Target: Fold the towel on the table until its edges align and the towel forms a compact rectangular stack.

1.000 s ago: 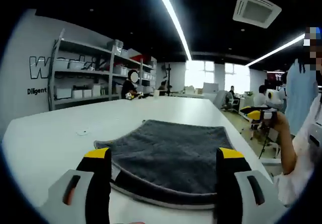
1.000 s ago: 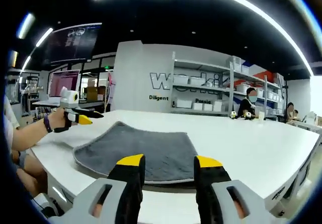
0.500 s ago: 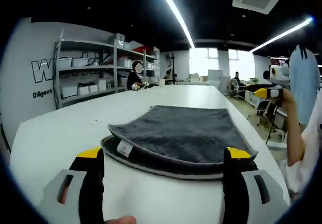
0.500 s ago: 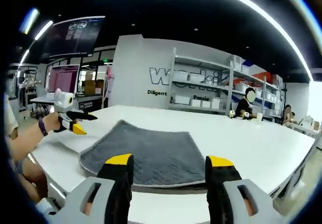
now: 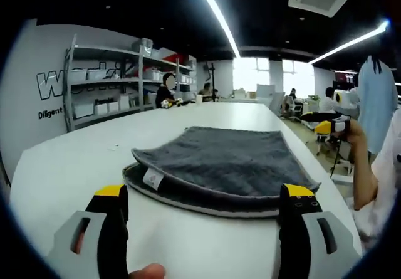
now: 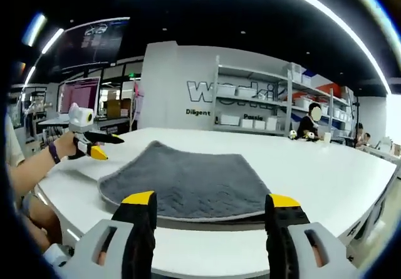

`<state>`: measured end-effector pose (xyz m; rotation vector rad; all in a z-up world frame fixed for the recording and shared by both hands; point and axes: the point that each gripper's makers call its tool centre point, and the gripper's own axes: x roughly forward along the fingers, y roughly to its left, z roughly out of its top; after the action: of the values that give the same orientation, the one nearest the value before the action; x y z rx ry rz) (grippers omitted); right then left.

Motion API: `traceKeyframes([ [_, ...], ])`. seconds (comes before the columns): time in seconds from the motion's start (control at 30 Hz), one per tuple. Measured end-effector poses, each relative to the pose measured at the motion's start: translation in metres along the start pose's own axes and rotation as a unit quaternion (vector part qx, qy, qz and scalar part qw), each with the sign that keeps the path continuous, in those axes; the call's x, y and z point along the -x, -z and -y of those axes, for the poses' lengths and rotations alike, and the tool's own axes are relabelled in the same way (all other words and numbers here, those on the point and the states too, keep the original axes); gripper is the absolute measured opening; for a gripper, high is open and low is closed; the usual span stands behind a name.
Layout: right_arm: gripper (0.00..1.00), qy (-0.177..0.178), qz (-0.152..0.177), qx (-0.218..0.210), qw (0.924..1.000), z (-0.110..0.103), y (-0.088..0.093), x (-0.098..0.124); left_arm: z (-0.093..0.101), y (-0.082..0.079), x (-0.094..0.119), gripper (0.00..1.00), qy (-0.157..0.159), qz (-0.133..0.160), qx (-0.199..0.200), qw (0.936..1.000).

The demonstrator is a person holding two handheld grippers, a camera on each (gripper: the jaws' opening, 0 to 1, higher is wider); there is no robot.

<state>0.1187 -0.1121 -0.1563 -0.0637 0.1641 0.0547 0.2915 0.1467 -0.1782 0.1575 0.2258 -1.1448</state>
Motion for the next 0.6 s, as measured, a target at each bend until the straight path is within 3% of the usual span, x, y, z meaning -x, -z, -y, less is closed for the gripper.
traceKeyframes([
  [0.17, 0.79, 0.029, 0.0, -0.012, 0.9995, 0.016, 0.003, 0.0, -0.002, -0.006, 0.004, 0.99, -0.009, 0.015, 0.004, 0.9998],
  [0.6, 0.86, 0.024, 0.033, -0.057, 0.9975, 0.015, -0.003, 0.002, 0.002, -0.011, 0.01, 0.99, -0.02, 0.033, 0.011, 0.9992],
])
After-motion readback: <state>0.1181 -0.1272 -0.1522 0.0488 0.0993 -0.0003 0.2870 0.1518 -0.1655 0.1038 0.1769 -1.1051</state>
